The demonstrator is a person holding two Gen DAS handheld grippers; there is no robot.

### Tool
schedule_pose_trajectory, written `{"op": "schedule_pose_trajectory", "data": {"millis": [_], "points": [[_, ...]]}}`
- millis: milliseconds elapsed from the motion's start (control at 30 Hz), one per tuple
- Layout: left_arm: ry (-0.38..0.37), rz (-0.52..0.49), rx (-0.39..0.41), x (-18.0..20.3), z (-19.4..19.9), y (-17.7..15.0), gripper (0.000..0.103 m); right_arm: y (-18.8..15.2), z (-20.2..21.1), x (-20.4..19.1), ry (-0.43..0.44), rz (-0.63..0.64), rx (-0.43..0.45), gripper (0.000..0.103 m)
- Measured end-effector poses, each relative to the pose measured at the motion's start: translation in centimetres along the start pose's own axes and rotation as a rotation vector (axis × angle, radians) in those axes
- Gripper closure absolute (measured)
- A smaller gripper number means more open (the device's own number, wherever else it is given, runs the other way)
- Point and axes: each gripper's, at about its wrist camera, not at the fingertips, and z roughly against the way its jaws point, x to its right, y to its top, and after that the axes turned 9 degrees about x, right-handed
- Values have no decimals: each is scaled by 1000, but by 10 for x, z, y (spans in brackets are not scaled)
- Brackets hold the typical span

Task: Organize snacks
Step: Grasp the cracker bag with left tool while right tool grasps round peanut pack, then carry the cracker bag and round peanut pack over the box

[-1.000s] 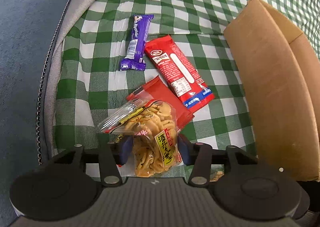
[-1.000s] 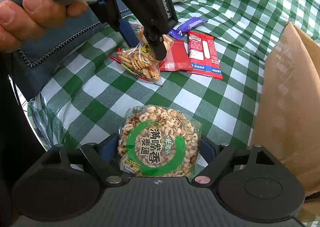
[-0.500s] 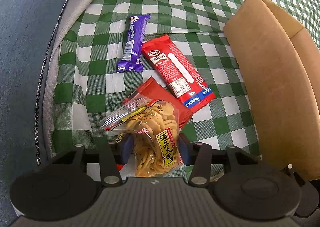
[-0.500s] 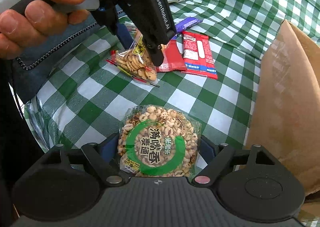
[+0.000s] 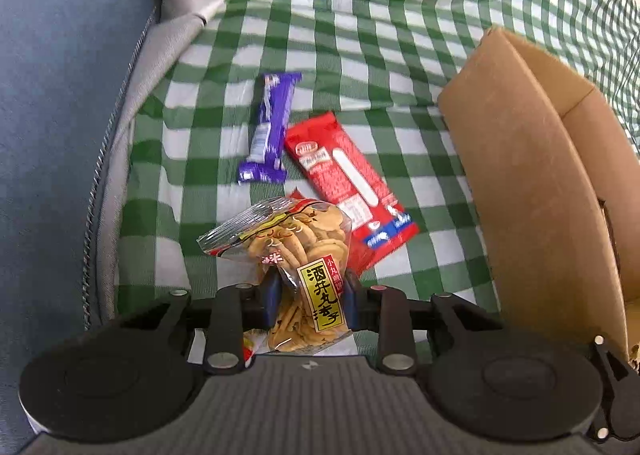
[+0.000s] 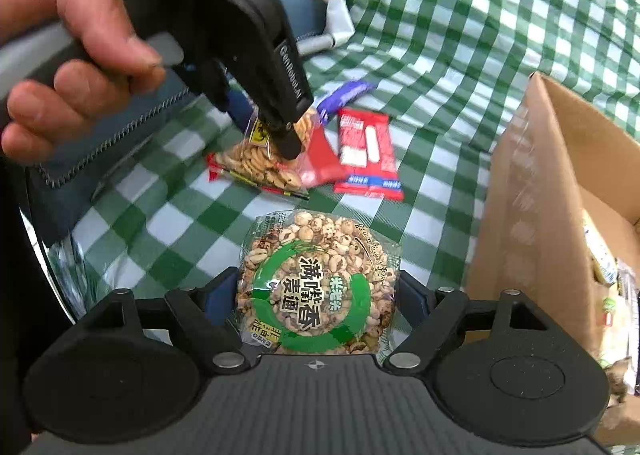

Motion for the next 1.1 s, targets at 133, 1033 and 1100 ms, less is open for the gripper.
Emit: {"op": "schedule_pose_trajectory", "data": {"millis": [133, 1033, 1100], "points": [[-14, 21, 66, 2, 15, 2, 69, 7, 12, 3, -4, -9, 56, 20], [-17, -39, 402, 55, 75, 5, 69, 21, 104, 110, -267, 82, 387, 20], [-22, -54, 417, 60, 75, 6, 69, 19, 108, 113, -272, 79, 414, 20]]}}
